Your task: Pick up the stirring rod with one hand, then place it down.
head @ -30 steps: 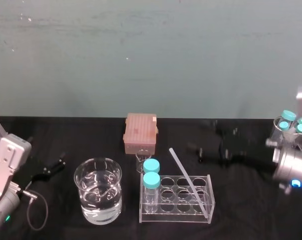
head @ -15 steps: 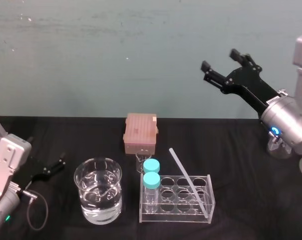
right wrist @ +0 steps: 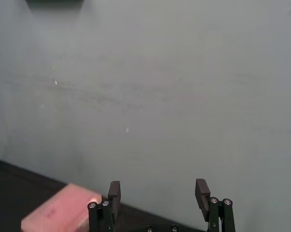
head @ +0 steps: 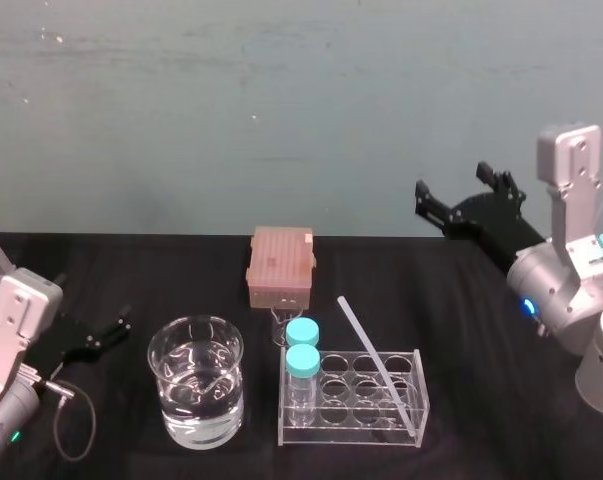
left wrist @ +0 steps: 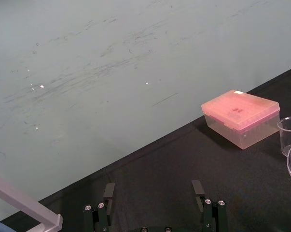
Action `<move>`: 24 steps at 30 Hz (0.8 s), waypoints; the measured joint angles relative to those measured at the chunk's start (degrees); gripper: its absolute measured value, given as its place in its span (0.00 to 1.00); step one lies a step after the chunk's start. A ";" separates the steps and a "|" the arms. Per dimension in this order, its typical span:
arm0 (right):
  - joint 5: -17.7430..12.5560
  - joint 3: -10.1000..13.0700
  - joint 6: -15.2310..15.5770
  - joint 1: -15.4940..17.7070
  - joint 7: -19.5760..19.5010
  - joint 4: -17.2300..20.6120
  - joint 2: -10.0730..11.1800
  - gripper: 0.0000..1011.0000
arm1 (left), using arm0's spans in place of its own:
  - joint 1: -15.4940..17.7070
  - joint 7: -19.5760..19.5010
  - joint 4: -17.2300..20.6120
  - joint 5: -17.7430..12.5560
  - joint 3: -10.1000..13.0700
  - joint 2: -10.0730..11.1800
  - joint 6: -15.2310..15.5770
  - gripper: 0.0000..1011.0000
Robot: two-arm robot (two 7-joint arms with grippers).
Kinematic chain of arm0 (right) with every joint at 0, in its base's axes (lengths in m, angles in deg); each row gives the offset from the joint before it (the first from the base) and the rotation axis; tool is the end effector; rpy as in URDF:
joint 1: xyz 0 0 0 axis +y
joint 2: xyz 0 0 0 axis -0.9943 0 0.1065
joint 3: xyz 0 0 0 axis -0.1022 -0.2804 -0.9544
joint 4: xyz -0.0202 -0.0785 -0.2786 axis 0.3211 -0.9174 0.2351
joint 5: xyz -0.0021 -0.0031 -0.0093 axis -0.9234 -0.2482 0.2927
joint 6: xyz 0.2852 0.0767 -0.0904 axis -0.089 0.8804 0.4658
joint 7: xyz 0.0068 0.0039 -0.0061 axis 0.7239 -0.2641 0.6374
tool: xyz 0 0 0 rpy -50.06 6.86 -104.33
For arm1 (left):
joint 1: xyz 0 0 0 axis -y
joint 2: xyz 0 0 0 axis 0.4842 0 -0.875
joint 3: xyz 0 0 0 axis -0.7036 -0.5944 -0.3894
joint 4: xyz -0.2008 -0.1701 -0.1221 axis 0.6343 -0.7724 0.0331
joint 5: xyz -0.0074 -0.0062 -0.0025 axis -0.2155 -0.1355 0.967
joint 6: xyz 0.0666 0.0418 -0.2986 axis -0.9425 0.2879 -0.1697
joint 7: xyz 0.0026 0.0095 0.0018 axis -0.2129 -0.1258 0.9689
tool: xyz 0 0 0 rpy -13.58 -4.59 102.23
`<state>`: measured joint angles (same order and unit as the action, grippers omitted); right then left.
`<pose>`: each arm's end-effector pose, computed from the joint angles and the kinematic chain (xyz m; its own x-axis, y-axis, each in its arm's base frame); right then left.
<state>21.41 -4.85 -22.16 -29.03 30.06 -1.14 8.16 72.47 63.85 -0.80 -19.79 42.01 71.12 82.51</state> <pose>0.4184 -0.0315 -0.2171 0.2958 -0.9445 0.1427 0.9503 0.3062 0.0568 0.3580 0.0826 -0.3023 0.2923 0.8802 0.3738 -0.9552 0.2874 0.0703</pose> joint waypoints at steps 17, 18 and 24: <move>-0.04 0.41 2.29 1.06 0.19 0.10 -0.45 0.99 | 0.00 0.00 0.00 0.00 0.00 0.00 0.00 0.99; -0.03 0.41 2.27 1.05 0.18 0.10 -0.44 0.99 | 0.00 0.00 0.00 0.00 0.00 0.00 0.00 0.99; 0.04 0.38 2.15 1.02 0.13 0.10 -0.42 0.99 | 0.00 0.00 0.00 0.00 0.00 0.00 0.00 0.99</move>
<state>21.45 -4.47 -20.01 -28.02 30.20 -1.04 7.74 72.47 63.85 -0.80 -19.78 42.01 71.12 82.51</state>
